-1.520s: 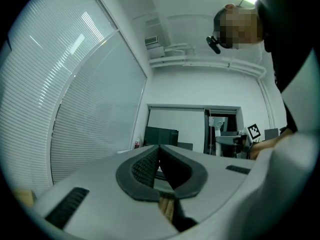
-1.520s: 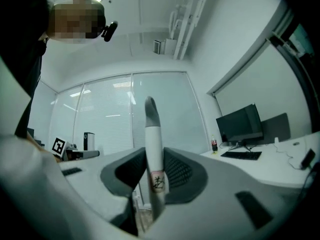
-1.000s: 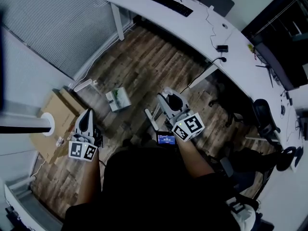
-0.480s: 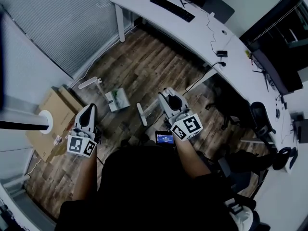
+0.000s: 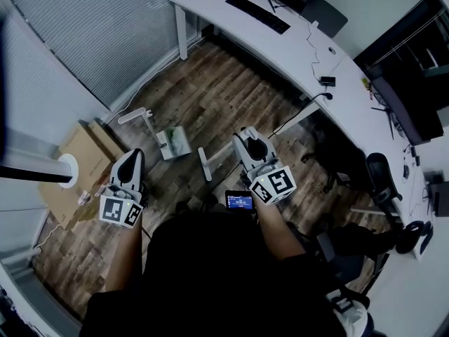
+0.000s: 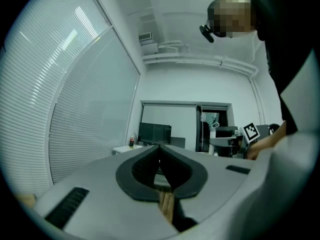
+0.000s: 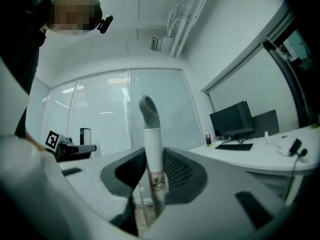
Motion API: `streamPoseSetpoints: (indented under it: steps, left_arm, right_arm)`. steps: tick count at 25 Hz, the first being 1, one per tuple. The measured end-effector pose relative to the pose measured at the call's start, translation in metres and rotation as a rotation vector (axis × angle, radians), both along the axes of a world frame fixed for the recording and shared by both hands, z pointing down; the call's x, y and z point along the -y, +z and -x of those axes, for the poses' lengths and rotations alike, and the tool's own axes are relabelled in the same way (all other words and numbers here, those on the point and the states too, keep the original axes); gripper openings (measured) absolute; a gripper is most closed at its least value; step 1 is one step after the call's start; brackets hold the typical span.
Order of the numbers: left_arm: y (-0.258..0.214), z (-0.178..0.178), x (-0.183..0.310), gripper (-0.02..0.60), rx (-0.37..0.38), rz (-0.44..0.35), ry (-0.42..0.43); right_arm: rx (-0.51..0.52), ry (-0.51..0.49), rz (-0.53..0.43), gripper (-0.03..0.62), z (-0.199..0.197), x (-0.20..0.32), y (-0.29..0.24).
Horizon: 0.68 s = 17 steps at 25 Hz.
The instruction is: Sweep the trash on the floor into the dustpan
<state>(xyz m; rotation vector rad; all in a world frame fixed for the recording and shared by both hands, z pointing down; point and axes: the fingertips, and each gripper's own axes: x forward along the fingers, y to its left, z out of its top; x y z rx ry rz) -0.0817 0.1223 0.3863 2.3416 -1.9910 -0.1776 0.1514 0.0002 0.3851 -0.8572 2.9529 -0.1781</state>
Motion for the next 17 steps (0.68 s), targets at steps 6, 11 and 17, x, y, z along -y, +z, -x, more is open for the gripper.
streamPoseSetpoints:
  steps: [6, 11, 17]
  left_arm:
    - [0.005, -0.001, -0.003, -0.005, 0.014, 0.019, -0.066]
    - [0.006, -0.008, 0.002, -0.005, 0.022, 0.026, -0.083]
    - [0.0, -0.021, 0.017, -0.005, 0.023, 0.026, -0.075]
  right_arm:
    - [-0.008, 0.006, -0.007, 0.109, -0.008, 0.0, 0.003]
    - [-0.005, 0.017, -0.004, 0.109, -0.022, 0.007, 0.006]
    - [0.018, 0.013, 0.0, 0.11, -0.038, 0.016, 0.004]
